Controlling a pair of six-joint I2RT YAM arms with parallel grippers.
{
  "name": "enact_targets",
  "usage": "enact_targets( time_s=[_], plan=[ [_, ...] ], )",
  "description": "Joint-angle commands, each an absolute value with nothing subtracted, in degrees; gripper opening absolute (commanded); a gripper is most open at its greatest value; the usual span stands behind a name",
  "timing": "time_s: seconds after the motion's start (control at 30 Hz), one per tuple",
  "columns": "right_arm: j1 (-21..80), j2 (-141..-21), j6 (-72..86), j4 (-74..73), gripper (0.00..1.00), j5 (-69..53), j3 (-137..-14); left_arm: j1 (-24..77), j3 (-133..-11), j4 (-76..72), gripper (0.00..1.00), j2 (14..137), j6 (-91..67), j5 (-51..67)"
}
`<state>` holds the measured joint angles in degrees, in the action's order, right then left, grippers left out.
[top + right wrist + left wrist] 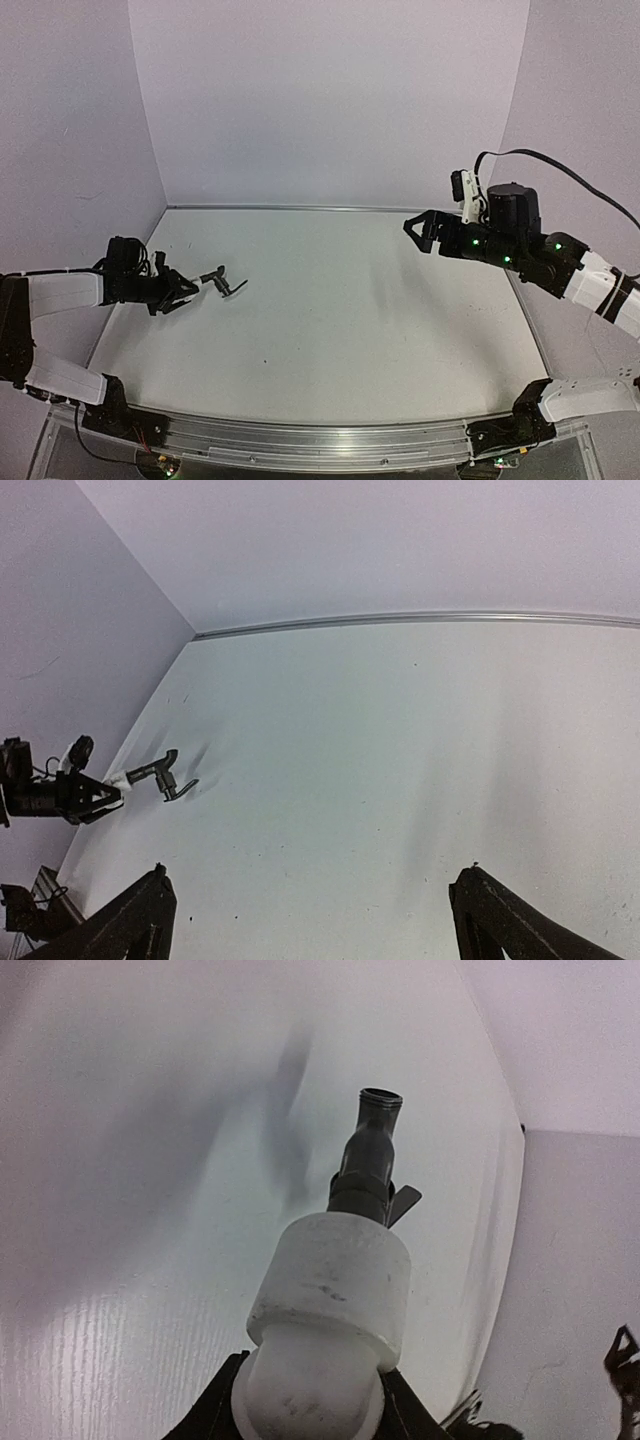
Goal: Install the water faucets
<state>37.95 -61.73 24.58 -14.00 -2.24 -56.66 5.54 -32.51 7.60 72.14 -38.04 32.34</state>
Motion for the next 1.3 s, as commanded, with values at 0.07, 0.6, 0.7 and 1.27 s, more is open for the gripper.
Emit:
enact_targets(
  time_s=[0.07, 0.6, 0.7, 1.27],
  plan=[
    [38.2, -57.0, 29.1, -15.1, 0.98, 5.5, -54.6, 0.2, -27.3, -4.2, 0.07, 71.9, -56.5, 32.9],
    [38.2, -52.3, 33.7, -17.1, 0.98, 11.1, -56.4, -2.3, -20.3, 5.2, 0.87, 57.3, -74.8, 23.2],
    [38.2, -51.7, 32.9, -21.5, 0.98, 15.3, -59.1, -2.3, -23.1, 14.6, 0.91, 52.0, -71.7, 18.7],
    [38.2, -53.2, 19.5, -29.9, 0.98, 23.7, -64.9, -2.3, -52.7, 18.4, 0.96, 50.7, -26.7, 11.8]
  ],
)
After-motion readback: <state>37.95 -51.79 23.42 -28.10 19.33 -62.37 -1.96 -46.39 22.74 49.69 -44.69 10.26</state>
